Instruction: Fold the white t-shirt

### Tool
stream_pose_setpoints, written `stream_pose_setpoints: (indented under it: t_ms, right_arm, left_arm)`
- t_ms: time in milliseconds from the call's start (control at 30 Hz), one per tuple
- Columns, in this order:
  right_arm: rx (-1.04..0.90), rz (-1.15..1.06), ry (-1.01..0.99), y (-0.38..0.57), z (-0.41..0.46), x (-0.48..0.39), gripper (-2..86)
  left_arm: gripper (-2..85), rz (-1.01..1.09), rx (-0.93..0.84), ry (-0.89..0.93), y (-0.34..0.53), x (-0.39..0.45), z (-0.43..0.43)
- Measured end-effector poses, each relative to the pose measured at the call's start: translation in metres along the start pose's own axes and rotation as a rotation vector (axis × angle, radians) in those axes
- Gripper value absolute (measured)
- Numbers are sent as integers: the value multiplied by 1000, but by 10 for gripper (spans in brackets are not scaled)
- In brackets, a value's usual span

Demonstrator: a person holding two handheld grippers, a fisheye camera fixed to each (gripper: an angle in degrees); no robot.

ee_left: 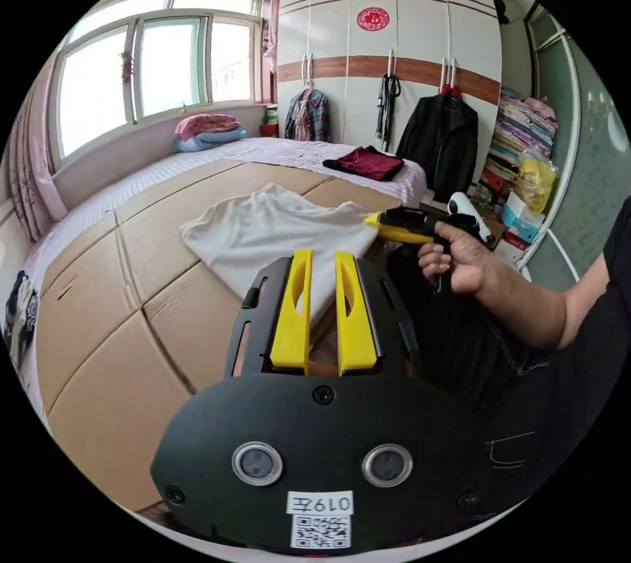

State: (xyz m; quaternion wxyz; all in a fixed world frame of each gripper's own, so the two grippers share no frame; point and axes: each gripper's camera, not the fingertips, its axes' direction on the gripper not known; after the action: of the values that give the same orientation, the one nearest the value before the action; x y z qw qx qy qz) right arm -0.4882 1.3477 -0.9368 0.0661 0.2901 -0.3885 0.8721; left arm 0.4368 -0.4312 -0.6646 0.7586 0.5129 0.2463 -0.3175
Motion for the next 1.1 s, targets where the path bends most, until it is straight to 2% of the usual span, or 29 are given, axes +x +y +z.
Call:
stream_pose_setpoints:
  t_ms: [200, 433, 600, 767, 967, 1100]
  right_arm:
    - [13, -6, 21, 24, 0, -18, 46]
    - [31, -25, 17, 59, 6, -33, 50]
    - [24, -86, 47, 79, 15, -46, 43]
    - [28, -105, 48, 97, 21, -48, 38]
    - [26, -86, 39, 111, 27, -40, 21]
    - [27, -128, 94, 117, 30, -46, 7]
  left_arm:
    - [81, 53, -113, -301, 58, 83, -2]
    - [67, 48, -171, -332, 90, 131, 16]
    - [47, 226, -216, -506, 109, 193, 30]
    - [32, 364, -265, -593, 118, 237, 42]
    - [17, 526, -412, -636, 135, 277, 69]
    - [11, 563, -434, -665, 147, 295, 74]
